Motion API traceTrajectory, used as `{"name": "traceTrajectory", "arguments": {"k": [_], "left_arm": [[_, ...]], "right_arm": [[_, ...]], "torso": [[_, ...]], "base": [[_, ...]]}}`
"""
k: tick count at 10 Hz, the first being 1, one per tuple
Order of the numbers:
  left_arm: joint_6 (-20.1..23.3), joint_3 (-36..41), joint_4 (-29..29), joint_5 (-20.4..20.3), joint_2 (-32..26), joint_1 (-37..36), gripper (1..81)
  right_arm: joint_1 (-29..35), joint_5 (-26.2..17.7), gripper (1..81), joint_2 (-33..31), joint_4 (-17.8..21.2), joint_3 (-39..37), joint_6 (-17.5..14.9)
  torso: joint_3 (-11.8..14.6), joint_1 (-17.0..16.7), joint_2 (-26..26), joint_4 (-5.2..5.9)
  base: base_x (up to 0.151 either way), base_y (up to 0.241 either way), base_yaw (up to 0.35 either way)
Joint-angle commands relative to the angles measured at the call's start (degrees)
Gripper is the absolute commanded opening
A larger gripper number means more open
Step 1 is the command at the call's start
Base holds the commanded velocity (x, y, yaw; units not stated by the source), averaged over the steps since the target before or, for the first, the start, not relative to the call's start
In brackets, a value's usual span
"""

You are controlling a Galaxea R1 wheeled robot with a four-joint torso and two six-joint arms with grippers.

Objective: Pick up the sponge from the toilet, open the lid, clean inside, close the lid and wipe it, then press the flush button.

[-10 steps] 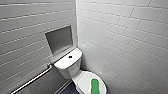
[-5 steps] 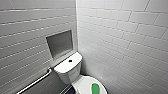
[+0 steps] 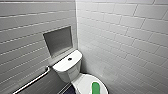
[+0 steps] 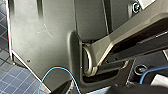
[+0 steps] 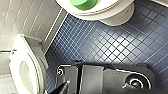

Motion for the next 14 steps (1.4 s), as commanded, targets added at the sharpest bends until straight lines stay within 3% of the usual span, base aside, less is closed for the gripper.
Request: {"name": "traceTrajectory", "arguments": {"k": [1,3,8,10,12,13,14], "left_arm": [[-0.11,2.29,-2.38,0.22,-1.4,3.72,81.1],[-0.02,4.85,-1.93,-1.35,-2.38,7.34,81.1],[-0.02,4.85,-2.11,-3.21,-1.94,8.66,81.1],[-0.02,4.59,-2.37,-3.3,-1.85,9.19,81.1],[-0.02,4.59,-2.28,-3.3,-1.59,9.19,81.1],[-0.02,4.42,-2.28,-3.3,-1.32,9.19,81.1],[-0.02,4.24,-2.28,-3.3,-1.06,9.19,81.1]], "right_arm": [[7.73,-3.54,81.1,-1.39,2.67,1.57,0.89],[11.24,-6.01,81.1,-0.42,4.26,2.01,0.97],[18.28,-9.26,81.1,4.59,7.07,-0.89,2.56],[19.42,-9.17,81.1,5.91,7.16,-2.65,4.05],[21.18,-9.17,81.1,5.39,7.34,-2.38,5.28],[22.76,-9.77,81.1,4.86,7.6,-2.12,5.37],[24.51,-11.6,81.1,4.68,8.29,-2.38,5.46]], "torso": [[-5.03,3.45,-5.36,0.0],[-4.11,6.47,-9.93,0.0],[-5.77,12.13,-18.91,0.0],[-11.4,14.87,-23.3,0.0],[-13.63,16.81,-26.45,0.0],[-9.97,17.94,-28.29,0.0],[-11.89,19.24,-30.32,0.0]], "base": [[0.0,0.0,0.0],[0.0,0.0,0.0],[0.0,0.0,0.0],[0.0,0.0,0.0],[0.0,0.0,0.0],[0.0,0.0,0.0],[0.0,0.0,0.0]]}}
